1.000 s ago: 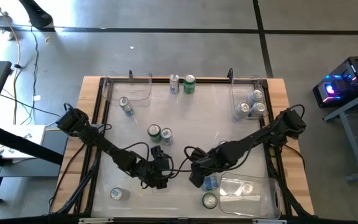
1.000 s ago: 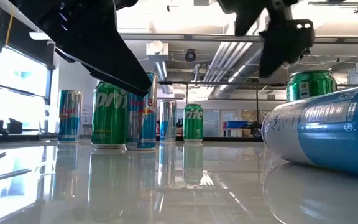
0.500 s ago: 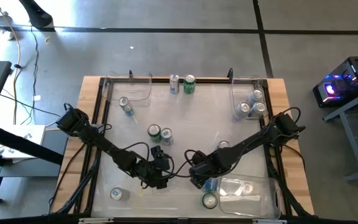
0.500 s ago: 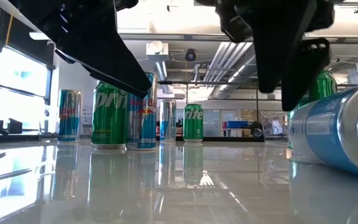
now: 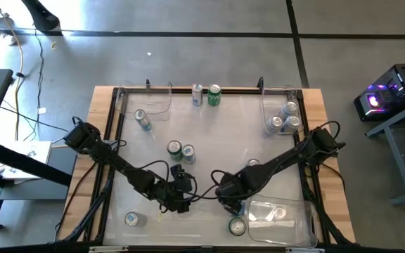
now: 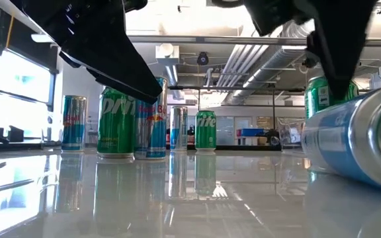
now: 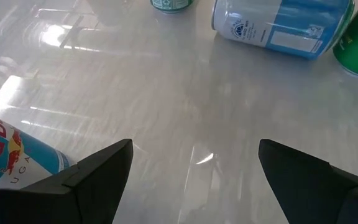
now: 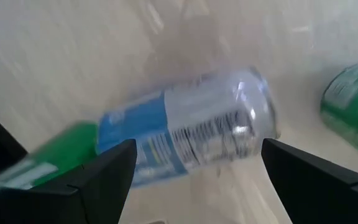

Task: Sort soda cans
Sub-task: Put the blue white soda can into the top right transparent bin

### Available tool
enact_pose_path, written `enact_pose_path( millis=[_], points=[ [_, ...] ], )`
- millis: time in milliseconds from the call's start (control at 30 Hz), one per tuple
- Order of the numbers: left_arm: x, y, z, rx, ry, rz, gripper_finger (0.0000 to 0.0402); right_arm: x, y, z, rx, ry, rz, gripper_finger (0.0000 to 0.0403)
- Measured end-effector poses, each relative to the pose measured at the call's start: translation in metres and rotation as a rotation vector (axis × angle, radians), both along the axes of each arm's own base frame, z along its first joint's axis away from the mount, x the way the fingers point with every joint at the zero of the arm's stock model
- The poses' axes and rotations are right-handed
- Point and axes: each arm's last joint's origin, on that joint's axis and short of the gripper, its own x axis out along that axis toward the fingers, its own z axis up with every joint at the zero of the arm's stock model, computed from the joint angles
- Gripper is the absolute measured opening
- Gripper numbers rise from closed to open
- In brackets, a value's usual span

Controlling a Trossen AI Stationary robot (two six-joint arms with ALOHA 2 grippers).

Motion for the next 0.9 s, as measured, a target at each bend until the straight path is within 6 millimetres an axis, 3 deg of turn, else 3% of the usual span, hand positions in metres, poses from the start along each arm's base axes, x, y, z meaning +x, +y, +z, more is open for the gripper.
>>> enact_pose_path(
  millis=[200,400,600,733,900],
  points=[
    [0.0,0.0,0.0,0.0,0.001,0.001,0.0344,-0.001,-0.001,-0.013,-0.006,-0.016,0.017,0.0342],
    [0.001,0.001,0.0,0.0,0.0,0.004,0.0344,0.015,-0.011,-0.014,-0.115,-0.194,-0.011,0.0342],
    [-0.002,0.003,-0.001,-0.006,0.021,0.024,0.0344,0.035,-0.018,0.002,-0.213,-0.389,0.025,0.0342],
    [-0.01,0.001,-0.001,-0.031,0.069,0.037,0.0344,0.037,-0.017,0.013,-0.188,-0.377,0.025,0.0342],
    [-0.015,-0.006,-0.003,-0.122,0.11,0.022,0.0344,0.027,-0.008,0.013,-0.092,-0.283,-0.012,0.0342]
  ],
)
